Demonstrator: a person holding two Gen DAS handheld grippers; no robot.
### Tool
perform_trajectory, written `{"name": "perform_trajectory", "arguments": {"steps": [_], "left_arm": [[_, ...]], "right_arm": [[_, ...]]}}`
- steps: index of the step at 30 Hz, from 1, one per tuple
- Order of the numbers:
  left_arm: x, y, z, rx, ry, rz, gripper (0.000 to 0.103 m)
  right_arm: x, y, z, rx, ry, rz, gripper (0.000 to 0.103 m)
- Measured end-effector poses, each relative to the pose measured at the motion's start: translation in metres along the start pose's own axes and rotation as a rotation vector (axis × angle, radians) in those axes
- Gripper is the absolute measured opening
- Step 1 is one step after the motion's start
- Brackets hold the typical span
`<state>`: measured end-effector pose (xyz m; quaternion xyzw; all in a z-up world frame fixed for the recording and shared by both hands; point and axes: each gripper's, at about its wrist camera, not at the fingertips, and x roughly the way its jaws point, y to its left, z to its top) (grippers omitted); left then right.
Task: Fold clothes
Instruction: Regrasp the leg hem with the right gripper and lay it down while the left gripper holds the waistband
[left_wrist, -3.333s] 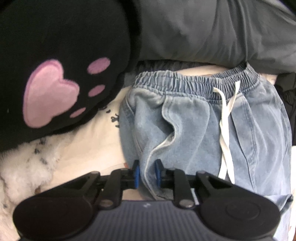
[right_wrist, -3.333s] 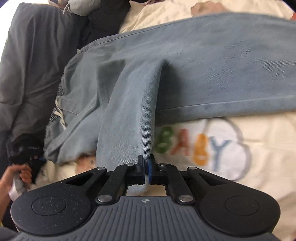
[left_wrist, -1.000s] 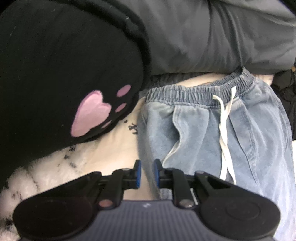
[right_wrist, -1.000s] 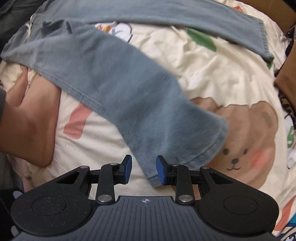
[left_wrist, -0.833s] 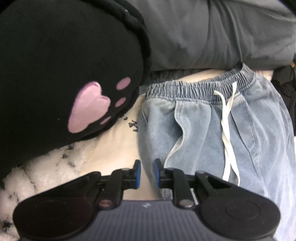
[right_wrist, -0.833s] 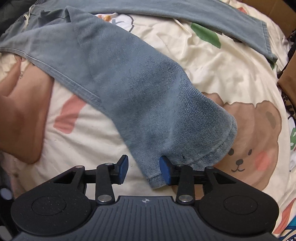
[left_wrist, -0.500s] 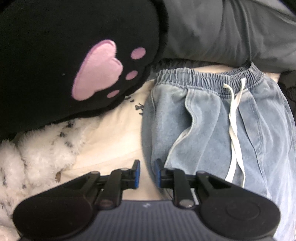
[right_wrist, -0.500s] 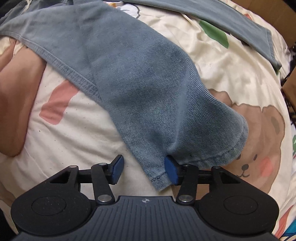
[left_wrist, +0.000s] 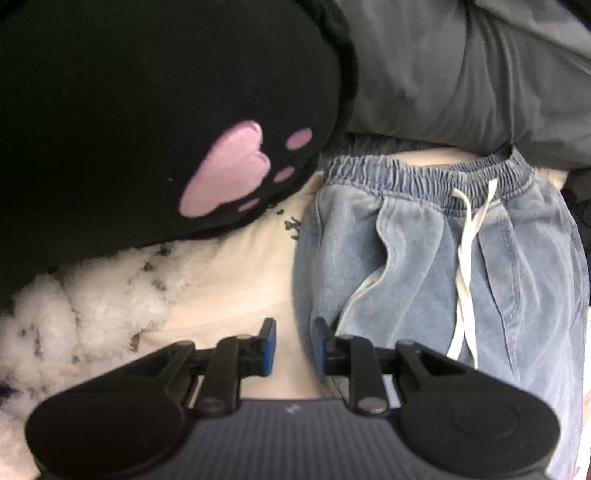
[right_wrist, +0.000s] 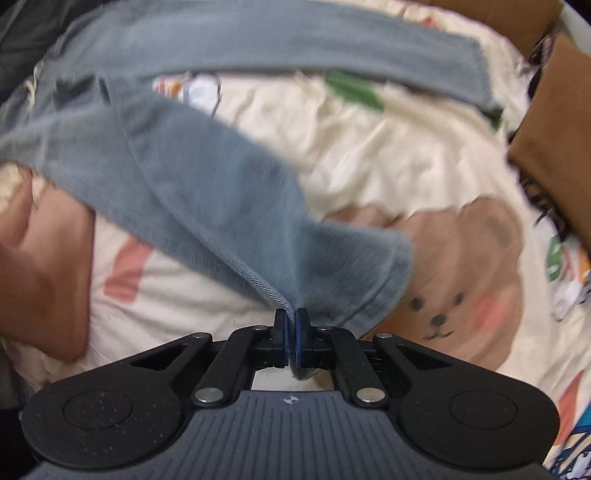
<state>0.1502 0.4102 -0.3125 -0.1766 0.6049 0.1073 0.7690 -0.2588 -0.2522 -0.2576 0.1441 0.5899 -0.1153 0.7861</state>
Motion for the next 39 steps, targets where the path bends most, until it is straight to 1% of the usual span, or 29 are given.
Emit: {"name": "perform_trajectory", "arguments": {"steps": [2, 6, 9, 11, 15, 19, 21, 25, 29, 32, 36, 39], "left_arm": [[-0.001, 0.003, -0.001, 0.000, 0.001, 0.005, 0.023], [-0.004, 0.008, -0.001, -0.011, 0.006, 0.006, 0.023], [-0.006, 0.015, 0.001, -0.034, 0.003, -0.008, 0.023], [-0.008, 0.018, 0.002, -0.031, -0.001, -0.011, 0.023], [-0.012, 0.021, 0.004, -0.001, -0.011, -0.011, 0.023], [-0.016, 0.028, 0.011, -0.046, -0.007, -0.049, 0.023], [-0.019, 0.026, 0.017, -0.048, -0.014, -0.067, 0.023], [-0.025, 0.020, 0.034, -0.004, -0.024, -0.077, 0.023], [-0.031, 0.010, 0.056, 0.058, -0.045, -0.074, 0.023], [-0.041, 0.000, 0.075, 0.112, -0.050, -0.080, 0.022], [-0.048, -0.019, 0.102, 0.194, -0.064, -0.086, 0.021], [-0.055, -0.032, 0.115, 0.242, -0.082, -0.088, 0.021]], "right_arm": [[-0.015, -0.010, 0.009, 0.022, -0.038, -0.004, 0.001], [-0.030, -0.028, 0.034, 0.066, -0.094, -0.018, 0.001], [-0.035, -0.038, 0.054, 0.069, -0.118, -0.038, 0.000], [-0.035, -0.043, 0.065, 0.070, -0.130, -0.053, 0.000], [-0.028, -0.057, 0.087, 0.096, -0.144, -0.092, 0.000], [-0.012, -0.074, 0.111, 0.158, -0.143, -0.147, 0.000], [-0.003, -0.083, 0.121, 0.176, -0.133, -0.153, 0.000], [0.010, -0.090, 0.140, 0.174, -0.121, -0.159, 0.000], [0.009, -0.085, 0.145, 0.169, -0.126, -0.085, 0.000], [0.010, -0.072, 0.140, 0.134, -0.111, -0.073, 0.000], [0.013, -0.050, 0.123, 0.097, -0.075, -0.072, 0.009], [0.011, -0.026, 0.103, 0.055, -0.056, -0.062, 0.009]]}}
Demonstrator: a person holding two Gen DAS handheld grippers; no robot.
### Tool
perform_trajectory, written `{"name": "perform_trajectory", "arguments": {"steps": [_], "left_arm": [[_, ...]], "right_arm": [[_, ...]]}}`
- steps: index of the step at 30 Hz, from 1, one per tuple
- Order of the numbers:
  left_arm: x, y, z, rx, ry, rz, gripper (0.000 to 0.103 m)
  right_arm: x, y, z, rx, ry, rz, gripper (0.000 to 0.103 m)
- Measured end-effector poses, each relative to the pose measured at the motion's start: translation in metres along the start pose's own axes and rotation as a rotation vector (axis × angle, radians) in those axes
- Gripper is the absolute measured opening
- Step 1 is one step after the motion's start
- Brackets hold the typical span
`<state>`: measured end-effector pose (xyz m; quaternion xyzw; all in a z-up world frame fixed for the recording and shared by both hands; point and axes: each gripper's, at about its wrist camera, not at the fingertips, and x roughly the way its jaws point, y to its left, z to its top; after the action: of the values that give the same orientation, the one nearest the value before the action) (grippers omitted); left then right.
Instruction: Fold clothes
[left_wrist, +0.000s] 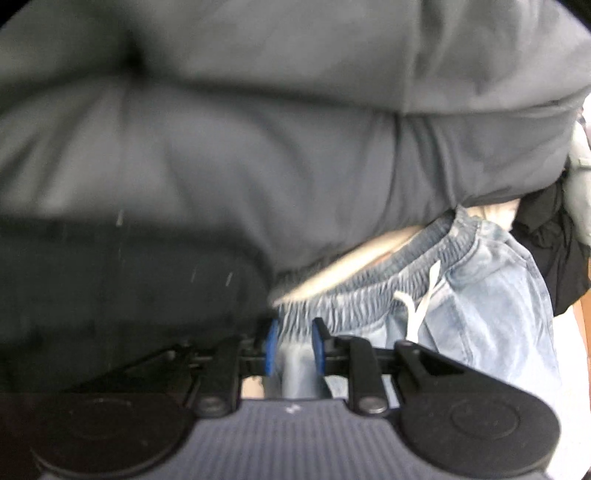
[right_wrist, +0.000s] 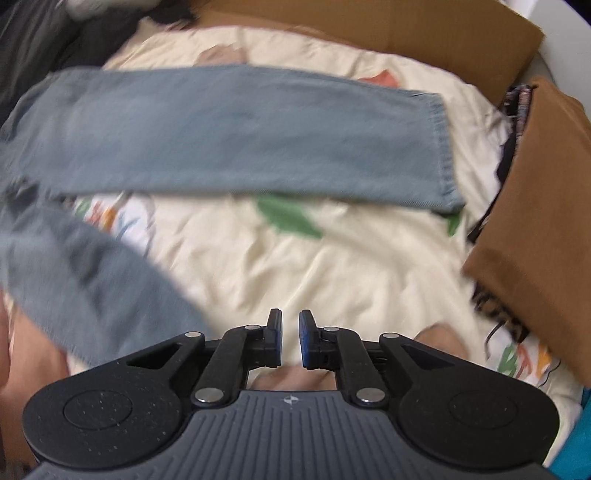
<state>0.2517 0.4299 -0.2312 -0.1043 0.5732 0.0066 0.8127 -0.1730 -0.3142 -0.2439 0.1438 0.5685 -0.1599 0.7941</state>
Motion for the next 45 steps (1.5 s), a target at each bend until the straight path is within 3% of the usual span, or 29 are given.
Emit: {"name": "perform_trajectory", "arguments": {"steps": [4, 6, 8, 11, 15, 21, 32, 36, 40, 43, 45], "left_arm": [[-0.005, -0.001, 0.006, 0.009, -0.018, -0.020, 0.023], [-0.005, 0.001, 0.007, 0.016, -0.007, -0.030, 0.023], [-0.009, 0.001, 0.012, 0.055, 0.003, -0.037, 0.023], [-0.026, -0.003, 0.028, 0.158, -0.023, -0.043, 0.027], [-0.035, -0.009, 0.036, 0.224, 0.031, -0.113, 0.033], [-0.022, -0.013, 0.006, 0.236, 0.076, -0.130, 0.033], [0.016, -0.008, -0.050, 0.221, 0.164, -0.023, 0.032], [0.020, -0.007, -0.064, 0.191, 0.170, -0.004, 0.032], [0.020, -0.005, -0.082, 0.180, 0.180, 0.008, 0.032], [0.018, -0.002, -0.094, 0.157, 0.187, 0.006, 0.032], [0.019, -0.001, -0.101, 0.130, 0.185, -0.002, 0.032]], "right_arm": [[-0.006, 0.033, -0.033, -0.058, 0.029, 0.033, 0.010], [-0.006, 0.046, -0.047, -0.097, 0.056, 0.035, 0.024], [-0.007, 0.056, -0.060, -0.134, 0.079, 0.029, 0.029], [-0.014, 0.065, -0.072, -0.168, 0.109, 0.025, 0.029], [-0.023, 0.065, -0.075, -0.169, 0.111, -0.004, 0.029], [-0.017, 0.064, -0.075, -0.148, 0.094, -0.022, 0.040], [0.023, 0.075, -0.113, -0.097, 0.051, -0.006, 0.045], [0.038, 0.087, -0.125, -0.156, 0.060, -0.010, 0.046], [0.048, 0.097, -0.130, -0.199, 0.062, -0.001, 0.056], [0.052, 0.096, -0.130, -0.193, 0.054, -0.003, 0.054], [0.053, 0.093, -0.129, -0.188, 0.047, -0.003, 0.047]]}}
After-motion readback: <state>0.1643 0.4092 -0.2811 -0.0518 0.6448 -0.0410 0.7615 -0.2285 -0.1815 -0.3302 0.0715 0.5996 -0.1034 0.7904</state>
